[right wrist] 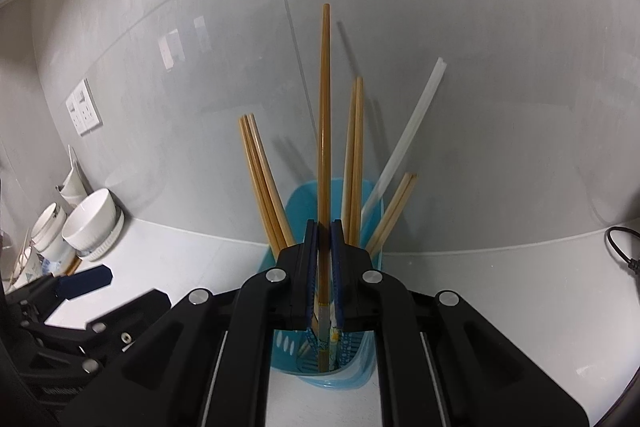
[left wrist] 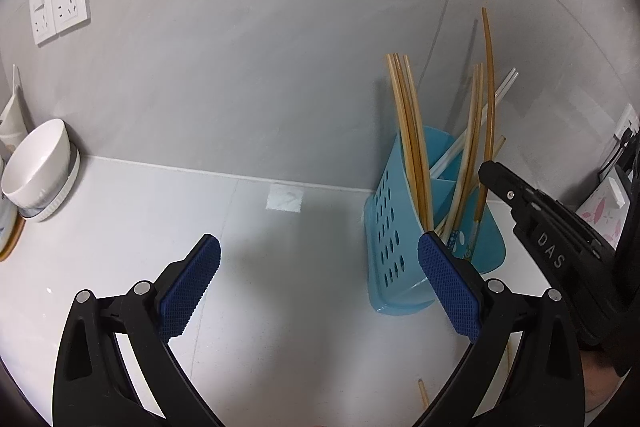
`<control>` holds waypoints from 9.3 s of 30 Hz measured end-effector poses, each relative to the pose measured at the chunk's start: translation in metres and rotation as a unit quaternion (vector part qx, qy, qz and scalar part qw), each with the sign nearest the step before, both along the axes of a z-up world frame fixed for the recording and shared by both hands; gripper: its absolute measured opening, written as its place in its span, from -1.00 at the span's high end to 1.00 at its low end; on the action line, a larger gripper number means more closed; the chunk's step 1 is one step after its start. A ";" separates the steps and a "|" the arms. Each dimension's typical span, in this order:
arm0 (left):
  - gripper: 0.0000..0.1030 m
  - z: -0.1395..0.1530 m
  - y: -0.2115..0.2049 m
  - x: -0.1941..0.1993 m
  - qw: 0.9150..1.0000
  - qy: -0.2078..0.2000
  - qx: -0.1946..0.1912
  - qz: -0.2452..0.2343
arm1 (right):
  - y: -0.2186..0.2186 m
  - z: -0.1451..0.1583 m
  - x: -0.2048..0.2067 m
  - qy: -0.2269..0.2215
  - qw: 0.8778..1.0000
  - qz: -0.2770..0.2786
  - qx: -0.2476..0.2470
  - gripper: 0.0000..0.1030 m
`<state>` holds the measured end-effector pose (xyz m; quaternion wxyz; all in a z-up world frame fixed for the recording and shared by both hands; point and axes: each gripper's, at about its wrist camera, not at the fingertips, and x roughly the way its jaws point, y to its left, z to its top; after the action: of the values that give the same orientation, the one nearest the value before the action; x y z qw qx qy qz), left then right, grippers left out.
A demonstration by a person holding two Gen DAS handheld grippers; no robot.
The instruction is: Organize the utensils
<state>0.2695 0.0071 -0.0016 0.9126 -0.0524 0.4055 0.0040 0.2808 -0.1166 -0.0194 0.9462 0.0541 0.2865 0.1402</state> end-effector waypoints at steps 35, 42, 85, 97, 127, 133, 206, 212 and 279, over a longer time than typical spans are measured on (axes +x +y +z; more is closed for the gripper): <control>-0.89 -0.005 -0.032 -0.037 0.998 0.061 -0.018 0.006 | -0.076 -0.014 -0.073 0.088 0.990 -0.062 -0.088 -0.83; -0.89 -0.046 -0.055 -0.063 0.990 0.135 -0.044 0.008 | -0.100 -0.048 -0.091 0.155 0.979 -0.068 -0.117 -0.83; -0.01 -0.142 -0.142 -0.141 0.952 0.303 0.026 0.037 | -0.119 -0.130 -0.108 0.382 0.911 -0.047 -0.150 0.24; 0.87 -0.137 -0.136 -0.130 0.945 0.321 0.008 0.058 | -0.112 -0.138 -0.095 0.418 0.896 -0.039 -0.144 0.88; 0.87 -0.029 -0.075 -0.118 0.986 0.143 0.025 0.080 | -0.101 -0.038 -0.096 0.272 0.957 -0.044 -0.093 0.88; 0.87 -0.014 -0.065 -0.101 0.993 0.103 0.024 0.047 | -0.096 -0.019 -0.095 0.221 0.970 -0.059 -0.083 0.88; 0.79 0.007 -0.075 0.046 0.985 -0.111 -0.052 -0.126 | -0.058 0.039 -0.027 0.062 0.996 -0.061 -0.008 0.88; 0.10 0.021 -0.055 0.037 0.990 -0.097 -0.041 -0.094 | -0.052 0.046 -0.028 0.048 0.998 -0.045 -0.018 0.88; -0.89 0.055 0.000 -0.022 0.998 -0.057 0.000 -0.032 | -0.029 0.060 -0.068 0.029 0.994 -0.074 -0.069 -0.51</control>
<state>0.2479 0.0075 0.0536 0.9337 -0.0394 0.3547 -0.0281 0.2132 -0.1452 0.0409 0.9468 0.0137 0.3179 0.0485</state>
